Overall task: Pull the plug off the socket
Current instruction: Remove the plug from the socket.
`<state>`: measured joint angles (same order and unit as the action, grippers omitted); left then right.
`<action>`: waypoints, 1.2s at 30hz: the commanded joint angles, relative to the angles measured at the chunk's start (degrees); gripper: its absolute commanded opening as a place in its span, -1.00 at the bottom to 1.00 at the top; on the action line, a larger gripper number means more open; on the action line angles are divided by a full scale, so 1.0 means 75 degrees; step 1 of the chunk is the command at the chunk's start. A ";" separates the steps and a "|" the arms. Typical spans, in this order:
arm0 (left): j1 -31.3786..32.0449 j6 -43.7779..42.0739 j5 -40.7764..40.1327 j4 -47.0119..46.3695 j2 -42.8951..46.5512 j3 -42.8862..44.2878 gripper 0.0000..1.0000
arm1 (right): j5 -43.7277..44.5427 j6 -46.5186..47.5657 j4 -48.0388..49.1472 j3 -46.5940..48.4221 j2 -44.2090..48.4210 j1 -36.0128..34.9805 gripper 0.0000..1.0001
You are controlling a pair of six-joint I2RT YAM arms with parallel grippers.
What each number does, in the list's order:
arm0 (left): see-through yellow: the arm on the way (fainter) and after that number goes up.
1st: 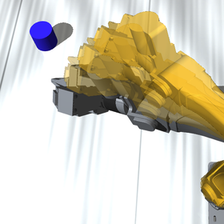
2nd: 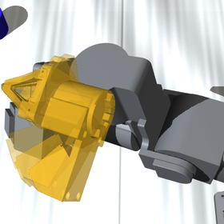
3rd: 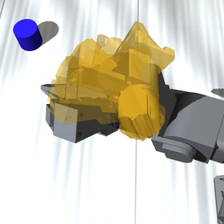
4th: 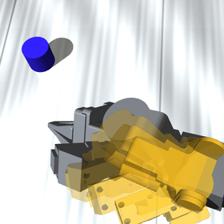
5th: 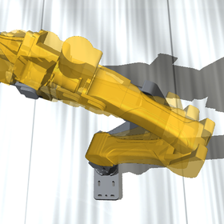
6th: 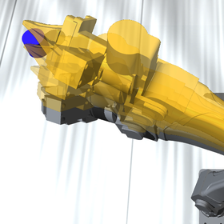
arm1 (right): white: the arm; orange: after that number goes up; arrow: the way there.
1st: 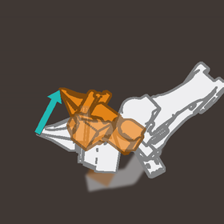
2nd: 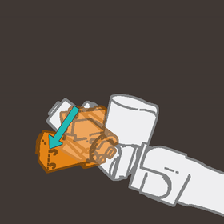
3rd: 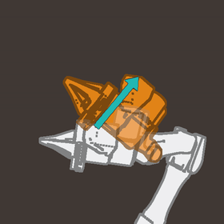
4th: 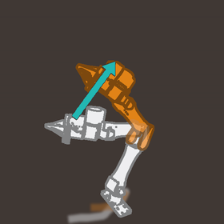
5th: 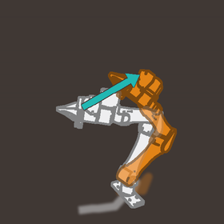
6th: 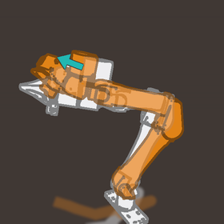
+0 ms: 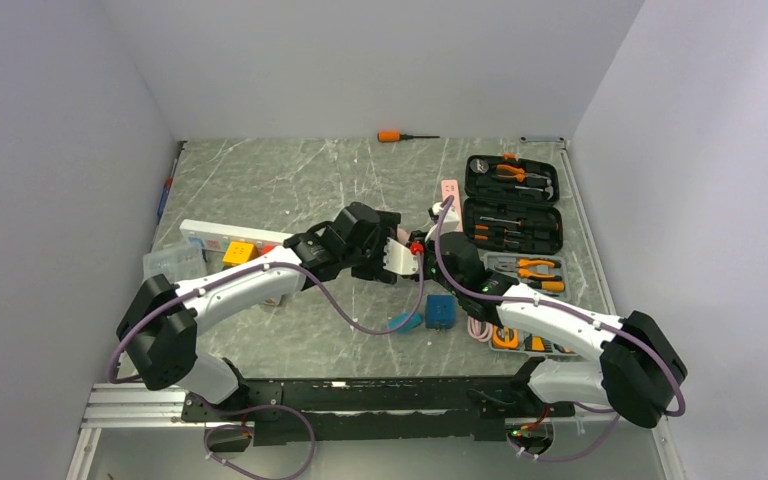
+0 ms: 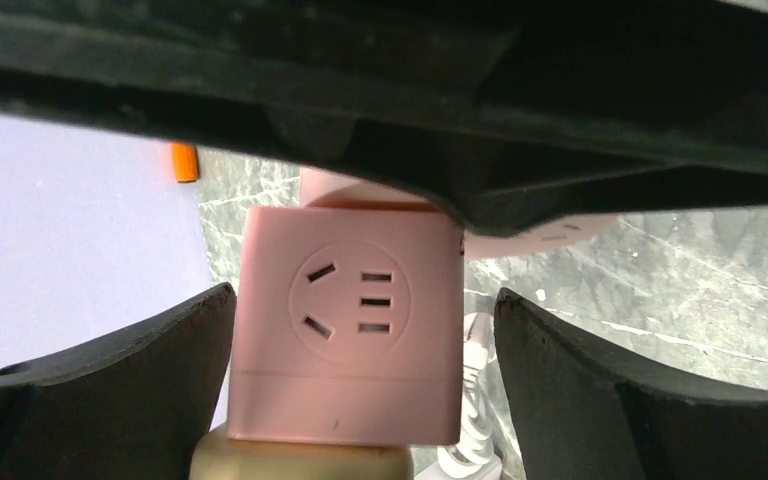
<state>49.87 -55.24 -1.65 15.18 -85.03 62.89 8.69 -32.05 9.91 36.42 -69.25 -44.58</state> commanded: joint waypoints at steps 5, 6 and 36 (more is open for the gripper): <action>-0.0022 -0.0293 -0.0165 -0.0415 -0.0106 0.0103 0.82 | -0.0801 0.0159 0.2193 0.0165 0.0397 -0.0064 -1.00; -0.0030 -0.0292 -0.0145 -0.0356 -0.0111 0.0164 0.74 | -0.0771 0.0169 0.2147 0.0179 0.0374 -0.0051 -1.00; -0.0020 -0.1012 -0.0421 0.2253 0.0809 0.0379 -1.00 | 0.1192 0.0514 0.0496 0.0310 -0.0919 0.0330 -1.00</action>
<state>49.39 -59.35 -3.55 23.73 -84.99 65.84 6.74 -30.92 17.52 36.18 -74.00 -45.41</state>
